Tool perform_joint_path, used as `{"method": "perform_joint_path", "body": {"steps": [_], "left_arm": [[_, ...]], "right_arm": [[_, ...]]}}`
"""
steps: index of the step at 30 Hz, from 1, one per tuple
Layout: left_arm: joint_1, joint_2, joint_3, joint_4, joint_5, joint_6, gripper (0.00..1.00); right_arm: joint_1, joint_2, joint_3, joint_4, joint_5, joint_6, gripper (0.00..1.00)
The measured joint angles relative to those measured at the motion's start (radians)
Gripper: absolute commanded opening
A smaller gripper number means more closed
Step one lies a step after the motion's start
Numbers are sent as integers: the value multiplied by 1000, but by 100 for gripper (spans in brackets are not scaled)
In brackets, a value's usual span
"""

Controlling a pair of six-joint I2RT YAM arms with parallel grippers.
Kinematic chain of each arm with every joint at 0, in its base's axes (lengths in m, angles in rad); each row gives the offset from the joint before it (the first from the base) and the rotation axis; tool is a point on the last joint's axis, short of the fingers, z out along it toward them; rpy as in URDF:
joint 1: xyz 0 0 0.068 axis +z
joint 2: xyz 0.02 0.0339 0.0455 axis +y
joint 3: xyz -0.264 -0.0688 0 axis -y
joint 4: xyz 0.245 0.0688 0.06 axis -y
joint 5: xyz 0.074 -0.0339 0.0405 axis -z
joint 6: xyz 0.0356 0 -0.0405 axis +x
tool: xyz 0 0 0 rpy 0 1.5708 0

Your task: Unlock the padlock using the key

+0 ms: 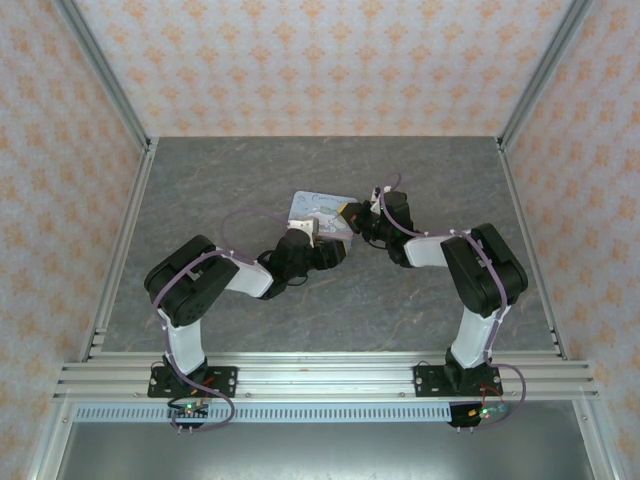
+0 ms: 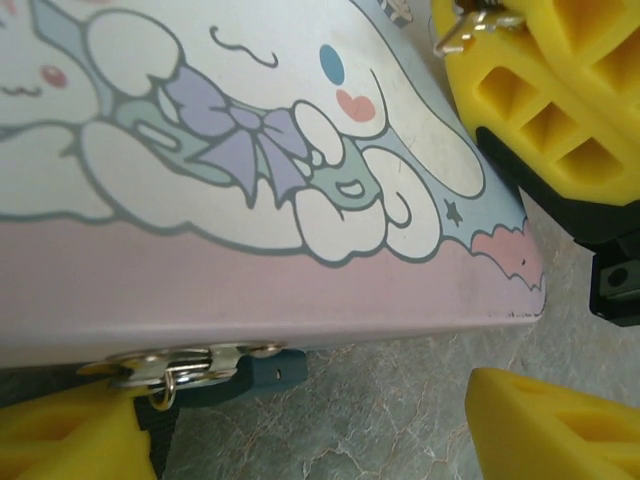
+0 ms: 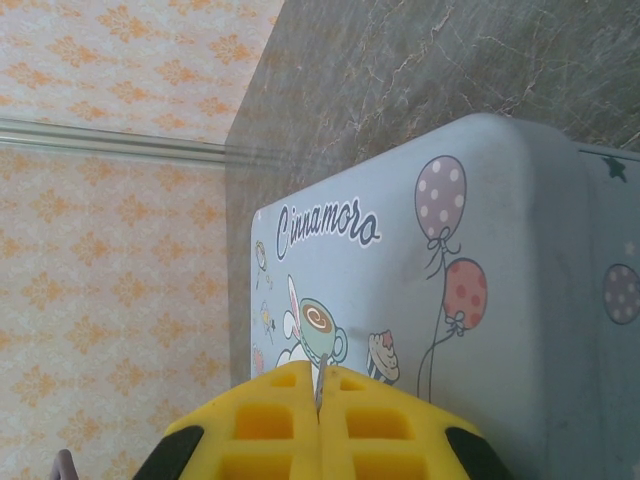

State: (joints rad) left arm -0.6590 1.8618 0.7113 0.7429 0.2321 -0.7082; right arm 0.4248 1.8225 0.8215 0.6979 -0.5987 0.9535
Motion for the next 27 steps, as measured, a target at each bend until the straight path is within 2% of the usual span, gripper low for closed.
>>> {"method": "perform_joint_path", "body": {"steps": [8, 17, 19, 21, 23, 27], "left_arm": [[7, 34, 0, 77, -6, -76, 73], [6, 55, 0, 94, -30, -156, 49], [6, 56, -3, 93, -39, -172, 51], [6, 56, -9, 106, -48, -186, 65], [0, 50, -21, 138, -56, -205, 74], [-2, 47, -38, 191, -65, -247, 79]], "right_arm": [[-2, 0, -4, 10, 12, 0, 0], [-2, 0, -5, 13, 22, 0, 0], [-2, 0, -6, 15, 22, 0, 0], [-2, 0, -7, 16, 23, 0, 0], [-2, 0, -11, 23, 26, 0, 0], [-2, 0, -15, 29, 25, 0, 0]]}}
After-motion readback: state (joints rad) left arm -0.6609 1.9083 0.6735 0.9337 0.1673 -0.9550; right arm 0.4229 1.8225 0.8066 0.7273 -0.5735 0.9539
